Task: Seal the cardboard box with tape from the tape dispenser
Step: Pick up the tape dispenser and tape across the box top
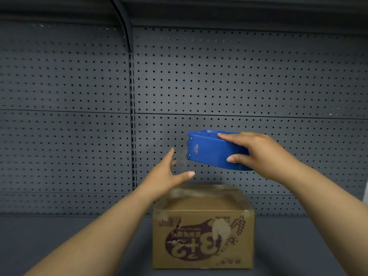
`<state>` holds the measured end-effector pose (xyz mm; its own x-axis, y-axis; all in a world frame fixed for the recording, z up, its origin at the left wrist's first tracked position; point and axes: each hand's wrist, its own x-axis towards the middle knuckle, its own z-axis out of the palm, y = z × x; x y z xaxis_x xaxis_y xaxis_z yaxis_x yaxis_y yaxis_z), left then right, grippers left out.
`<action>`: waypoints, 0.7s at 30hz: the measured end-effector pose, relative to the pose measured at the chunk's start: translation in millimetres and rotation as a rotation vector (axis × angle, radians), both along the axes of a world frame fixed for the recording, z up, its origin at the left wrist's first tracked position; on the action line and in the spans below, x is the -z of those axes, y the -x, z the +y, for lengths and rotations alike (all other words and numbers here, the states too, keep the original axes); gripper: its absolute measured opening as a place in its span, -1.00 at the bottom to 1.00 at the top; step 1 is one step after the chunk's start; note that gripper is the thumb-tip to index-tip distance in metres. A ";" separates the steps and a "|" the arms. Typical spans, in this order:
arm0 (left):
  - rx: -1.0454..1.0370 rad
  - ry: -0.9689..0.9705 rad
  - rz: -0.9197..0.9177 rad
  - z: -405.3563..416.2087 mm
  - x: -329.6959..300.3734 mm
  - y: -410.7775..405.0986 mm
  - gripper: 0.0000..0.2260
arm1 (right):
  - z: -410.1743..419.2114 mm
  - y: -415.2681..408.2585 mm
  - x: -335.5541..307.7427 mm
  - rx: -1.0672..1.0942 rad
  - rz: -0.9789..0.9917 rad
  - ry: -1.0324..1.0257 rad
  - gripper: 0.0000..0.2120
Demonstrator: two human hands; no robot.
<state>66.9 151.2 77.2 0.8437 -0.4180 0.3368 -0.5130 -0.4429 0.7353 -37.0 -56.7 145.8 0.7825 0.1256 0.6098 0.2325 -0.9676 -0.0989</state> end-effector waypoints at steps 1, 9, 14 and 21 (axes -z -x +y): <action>0.015 0.052 0.014 2.0 0.2 -2.7 -0.18 | 1.5 -1.4 0.6 -0.007 -0.001 -0.005 -0.48; -0.005 0.386 0.095 14.1 -1.5 -12.9 -0.74 | -2.1 -8.3 7.8 0.022 0.023 0.004 -0.48; -0.046 0.385 0.148 14.6 1.2 -21.7 -0.71 | -10.1 -9.3 10.0 0.037 0.118 -0.005 -0.46; -0.036 0.506 0.317 11.6 9.1 -36.4 -0.86 | -20.9 -13.9 14.8 -0.030 0.207 -0.029 -0.47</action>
<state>103.3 162.8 68.1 0.9464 -0.2405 0.2158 -0.2249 -0.0109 0.9743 -23.1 -77.7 131.0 0.8875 0.1358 0.4403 0.2333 -0.9565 -0.1753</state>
